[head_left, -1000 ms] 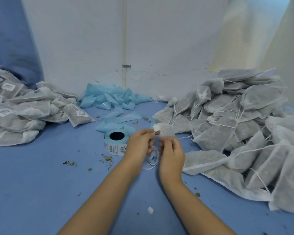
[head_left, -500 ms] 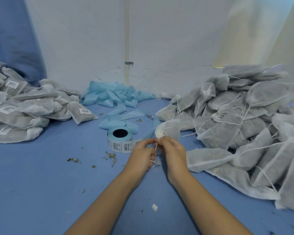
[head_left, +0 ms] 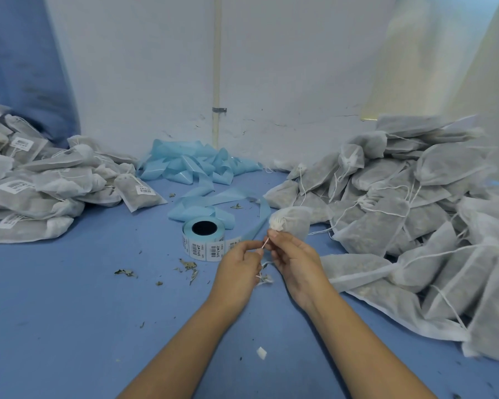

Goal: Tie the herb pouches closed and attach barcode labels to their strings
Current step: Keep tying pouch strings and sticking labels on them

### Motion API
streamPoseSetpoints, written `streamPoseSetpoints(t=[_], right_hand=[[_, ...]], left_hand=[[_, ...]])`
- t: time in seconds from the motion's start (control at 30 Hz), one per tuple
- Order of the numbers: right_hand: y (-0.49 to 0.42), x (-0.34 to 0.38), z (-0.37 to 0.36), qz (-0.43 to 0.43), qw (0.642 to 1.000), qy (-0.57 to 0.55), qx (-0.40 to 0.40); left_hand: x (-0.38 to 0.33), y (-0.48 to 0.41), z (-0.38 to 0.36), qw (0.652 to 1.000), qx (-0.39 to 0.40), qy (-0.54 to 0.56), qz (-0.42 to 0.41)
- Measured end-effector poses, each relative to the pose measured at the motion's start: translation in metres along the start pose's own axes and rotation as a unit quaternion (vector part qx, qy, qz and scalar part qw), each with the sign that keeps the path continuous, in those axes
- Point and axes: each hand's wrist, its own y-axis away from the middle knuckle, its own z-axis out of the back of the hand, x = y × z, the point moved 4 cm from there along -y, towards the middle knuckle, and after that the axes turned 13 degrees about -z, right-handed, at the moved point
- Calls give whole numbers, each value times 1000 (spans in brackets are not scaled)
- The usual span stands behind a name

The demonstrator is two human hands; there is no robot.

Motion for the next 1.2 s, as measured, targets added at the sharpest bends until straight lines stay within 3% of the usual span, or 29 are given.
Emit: streamPoseSetpoints(t=[0.2, 0.43, 0.63, 0.77, 0.83, 0.9, 0.97, 1.07, 1.2], right_hand=[[-3, 0, 3, -13, 1000, -2, -21], [-2, 0, 5, -7, 1000, -17, -1], [-1, 2, 1, 100, 975, 179, -81], [6, 9, -2, 218, 900, 360, -116], [8, 9, -4, 264, 821, 483, -152], [11, 7, -8, 290, 718, 602, -192], [15, 5, -14, 317, 642, 666, -208], [16, 4, -16, 313, 600, 708, -199], [20, 2, -20, 310, 606, 711, -179]], left_hand=[[-6, 3, 8, 981, -47, -158, -106], [-9, 0, 21, 937, -91, -315, -124], [-19, -1, 27, 882, -97, -422, -184], [-19, -3, 30, 867, -83, -452, -191], [-21, -2, 27, 860, -77, -461, -206], [-24, 0, 23, 853, -78, -463, -229], [-26, 2, 21, 851, -81, -459, -242], [-28, 4, 18, 857, -61, -436, -268], [-24, 5, 10, 872, 0, -388, -300]])
